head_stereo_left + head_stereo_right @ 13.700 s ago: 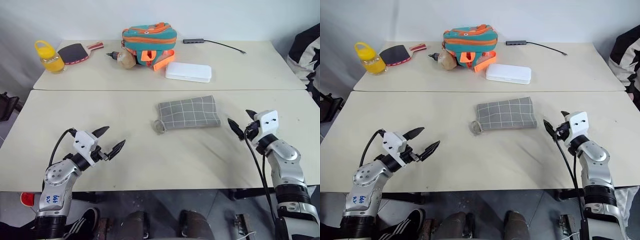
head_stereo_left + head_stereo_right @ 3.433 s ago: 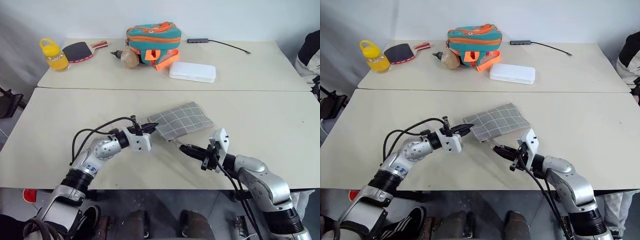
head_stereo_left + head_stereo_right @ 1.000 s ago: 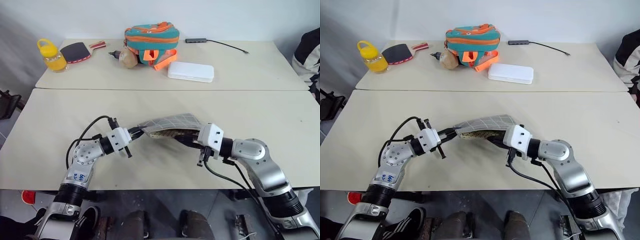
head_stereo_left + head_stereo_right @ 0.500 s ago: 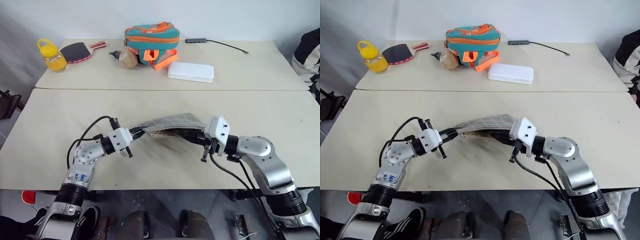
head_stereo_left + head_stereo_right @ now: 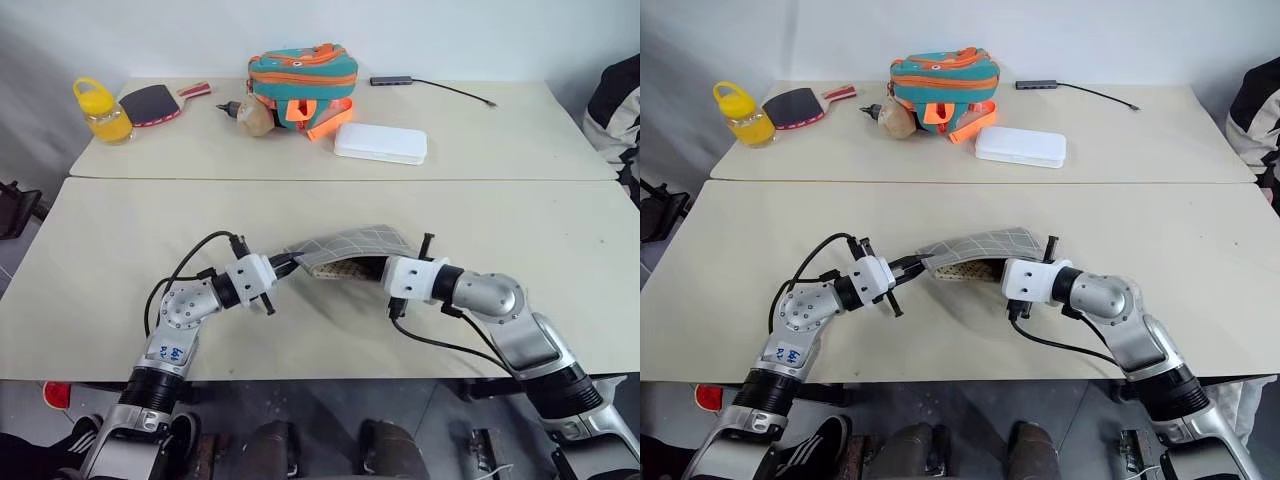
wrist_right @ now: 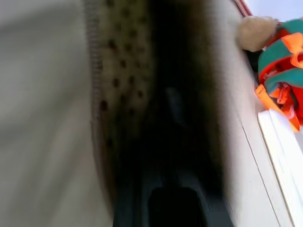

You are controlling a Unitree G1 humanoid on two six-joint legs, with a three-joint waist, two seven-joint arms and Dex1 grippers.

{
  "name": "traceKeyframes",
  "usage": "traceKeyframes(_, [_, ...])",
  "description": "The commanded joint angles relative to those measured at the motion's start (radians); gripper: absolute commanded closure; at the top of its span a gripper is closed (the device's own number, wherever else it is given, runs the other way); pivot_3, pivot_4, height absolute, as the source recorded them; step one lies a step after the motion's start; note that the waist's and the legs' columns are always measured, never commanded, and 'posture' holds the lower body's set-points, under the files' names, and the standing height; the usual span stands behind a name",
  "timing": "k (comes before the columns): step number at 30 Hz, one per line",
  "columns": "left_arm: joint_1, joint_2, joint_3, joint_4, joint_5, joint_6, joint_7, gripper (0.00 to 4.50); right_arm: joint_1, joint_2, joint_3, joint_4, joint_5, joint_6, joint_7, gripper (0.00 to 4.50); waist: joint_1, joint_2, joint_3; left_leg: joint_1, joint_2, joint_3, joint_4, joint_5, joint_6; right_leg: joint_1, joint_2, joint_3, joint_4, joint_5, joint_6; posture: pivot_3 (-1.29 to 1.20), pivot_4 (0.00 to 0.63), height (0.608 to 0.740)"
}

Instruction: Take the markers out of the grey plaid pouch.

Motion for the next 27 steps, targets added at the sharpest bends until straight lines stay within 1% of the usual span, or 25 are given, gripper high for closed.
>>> traceKeyframes(1, [-0.006,-0.010,-0.001,-0.065,-0.004,0.014,0.013,4.50,-0.015,0.001,-0.005,-0.027,-0.036,-0.037,-0.028,3.19,0.000,0.000,0.000,0.000,0.000,0.000,0.000,0.000,0.000,0.000,0.000,0.000,0.000,0.000,0.000,0.00,0.150,0.740])
traceKeyframes(4, [-0.003,-0.012,0.004,-0.072,-0.015,0.031,0.008,4.50,-0.017,0.001,-0.013,-0.027,-0.055,-0.036,-0.047,2.16,0.001,0.000,0.000,0.000,0.000,0.000,0.000,0.000,0.000,0.000,0.000,0.000,0.000,0.000,0.000,0.00,0.150,0.740])
traceKeyframes(9, [-0.011,-0.025,0.021,-0.095,-0.077,0.106,-0.015,4.50,-0.022,0.001,-0.020,-0.022,-0.068,-0.035,-0.064,0.40,0.001,0.000,0.000,0.000,0.000,0.000,0.000,0.000,0.000,0.000,0.000,0.000,0.000,0.000,0.000,0.00,0.150,0.740])
traceKeyframes(10, [-0.010,-0.027,0.022,-0.102,-0.091,0.126,-0.024,4.50,-0.023,0.004,-0.023,-0.020,-0.063,-0.030,-0.065,0.12,0.000,0.000,0.000,0.000,0.000,0.000,0.000,0.000,0.000,0.000,0.000,0.000,0.000,0.000,0.000,0.00,0.150,0.740])
traceKeyframes(11, [-0.010,-0.029,0.024,-0.108,-0.103,0.142,-0.028,4.50,-0.024,0.006,-0.024,-0.021,-0.059,-0.025,-0.063,0.05,0.000,0.000,0.000,0.000,0.000,0.000,0.000,0.000,0.000,0.000,0.000,0.000,0.000,0.000,0.000,0.00,0.150,0.740])
traceKeyframes(17, [-0.009,-0.021,0.029,-0.107,-0.121,0.180,-0.057,4.50,-0.040,-0.003,-0.032,-0.033,-0.028,-0.019,-0.032,0.05,0.000,0.000,0.000,0.000,0.000,0.000,0.000,0.000,0.000,0.000,0.000,0.000,0.000,0.000,0.000,0.00,0.150,0.740])
traceKeyframes(19, [-0.007,-0.023,0.028,-0.109,-0.130,0.194,-0.067,4.50,-0.045,-0.001,-0.041,-0.044,0.008,-0.005,-0.009,0.05,0.000,0.000,0.000,0.000,0.000,0.000,0.000,0.000,0.000,0.000,0.000,0.000,0.000,0.000,0.000,0.00,0.150,0.740])
traceKeyframes(22, [-0.005,-0.033,0.034,-0.114,-0.143,0.216,-0.066,4.50,-0.054,-0.001,-0.054,-0.056,0.051,0.026,0.020,0.63,0.001,0.000,0.000,0.000,0.000,0.000,0.000,0.000,0.000,0.000,0.000,0.000,0.000,0.000,0.000,0.00,0.150,0.740])
traceKeyframes(25, [-0.006,-0.035,0.033,-0.120,-0.145,0.234,-0.070,4.50,-0.064,-0.021,-0.058,-0.066,0.056,0.051,0.049,1.63,0.001,0.000,0.000,0.000,0.000,0.000,0.000,0.000,0.000,0.000,0.000,0.000,0.000,0.000,0.000,0.00,0.150,0.740])
traceKeyframes(27, [-0.005,-0.035,0.028,-0.128,-0.152,0.252,-0.077,4.50,-0.073,-0.027,-0.061,-0.080,0.065,0.075,0.071,1.63,0.001,0.000,0.000,0.000,0.000,-0.001,0.000,0.000,0.000,0.001,0.000,0.000,0.000,0.000,0.000,0.00,0.150,0.740])
